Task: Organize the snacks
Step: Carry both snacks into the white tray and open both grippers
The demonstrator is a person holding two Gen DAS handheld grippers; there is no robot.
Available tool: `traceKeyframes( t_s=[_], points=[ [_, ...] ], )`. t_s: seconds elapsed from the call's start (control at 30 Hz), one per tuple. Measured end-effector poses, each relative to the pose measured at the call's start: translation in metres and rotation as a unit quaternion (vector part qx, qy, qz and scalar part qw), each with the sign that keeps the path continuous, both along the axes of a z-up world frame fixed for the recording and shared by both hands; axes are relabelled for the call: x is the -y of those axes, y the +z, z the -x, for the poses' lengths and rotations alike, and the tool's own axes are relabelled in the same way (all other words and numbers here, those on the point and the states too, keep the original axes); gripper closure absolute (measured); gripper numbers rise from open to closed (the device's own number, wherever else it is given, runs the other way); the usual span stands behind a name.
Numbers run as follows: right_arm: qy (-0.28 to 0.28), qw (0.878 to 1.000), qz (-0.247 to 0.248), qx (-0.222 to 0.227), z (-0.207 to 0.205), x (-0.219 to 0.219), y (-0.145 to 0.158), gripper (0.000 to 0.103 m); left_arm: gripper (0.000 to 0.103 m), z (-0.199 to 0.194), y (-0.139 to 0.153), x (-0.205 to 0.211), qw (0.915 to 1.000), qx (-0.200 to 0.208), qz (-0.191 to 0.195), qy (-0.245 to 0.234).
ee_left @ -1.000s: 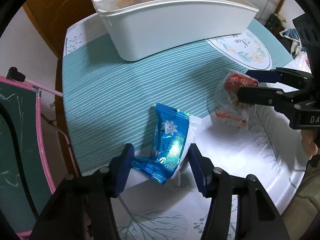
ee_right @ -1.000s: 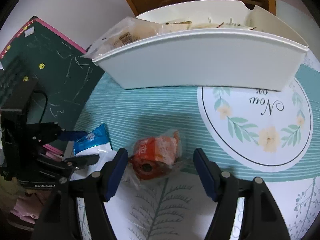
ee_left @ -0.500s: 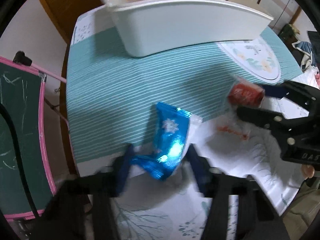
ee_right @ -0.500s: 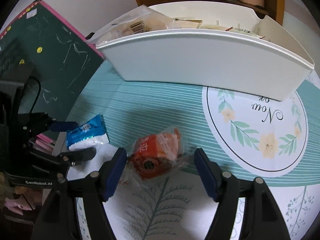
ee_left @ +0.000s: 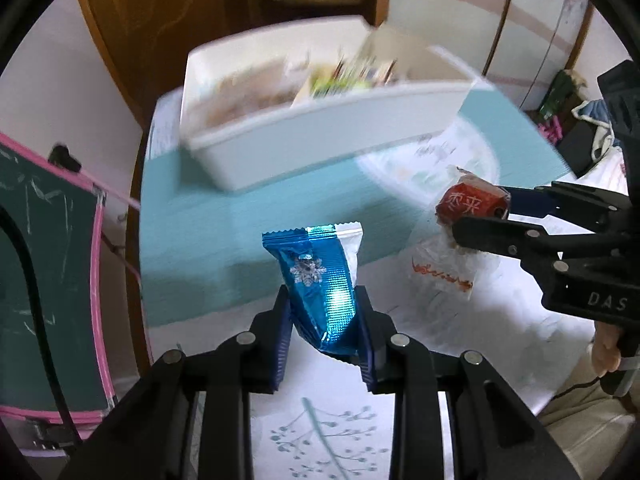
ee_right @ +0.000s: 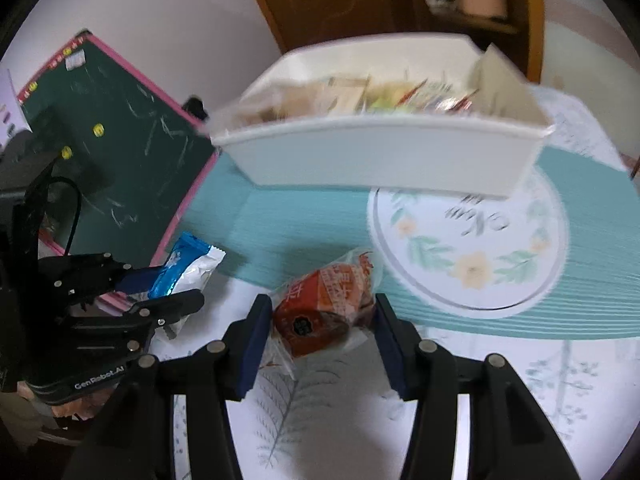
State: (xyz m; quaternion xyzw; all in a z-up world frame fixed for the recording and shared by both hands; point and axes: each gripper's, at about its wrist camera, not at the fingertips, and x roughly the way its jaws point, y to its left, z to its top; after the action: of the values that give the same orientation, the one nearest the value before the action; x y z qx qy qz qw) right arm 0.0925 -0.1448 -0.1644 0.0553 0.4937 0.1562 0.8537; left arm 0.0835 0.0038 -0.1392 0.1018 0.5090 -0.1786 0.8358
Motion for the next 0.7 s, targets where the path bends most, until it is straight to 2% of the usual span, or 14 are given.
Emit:
traceKeyframes(
  t_s=[0.27, 0.5, 0.7],
  points=[
    [-0.029, 0.996, 0.011, 0.088, 0.0, 0.039, 0.091, 0.052, 0.076, -0.022, 0.083, 0.037, 0.997, 0.076, 0.0, -0.01],
    [-0.047, 0.981, 0.036, 0.185, -0.026, 0.055, 0.197, 0.052, 0.076, -0.058, 0.167, 0.043, 0.9893, 0.144, 0.008, 0.024],
    [-0.052, 0.967, 0.064, 0.24, -0.052, 0.051, 0.249, 0.052, 0.076, -0.094, 0.21, 0.043, 0.9815, 0.181, 0.021, 0.058]
  ],
)
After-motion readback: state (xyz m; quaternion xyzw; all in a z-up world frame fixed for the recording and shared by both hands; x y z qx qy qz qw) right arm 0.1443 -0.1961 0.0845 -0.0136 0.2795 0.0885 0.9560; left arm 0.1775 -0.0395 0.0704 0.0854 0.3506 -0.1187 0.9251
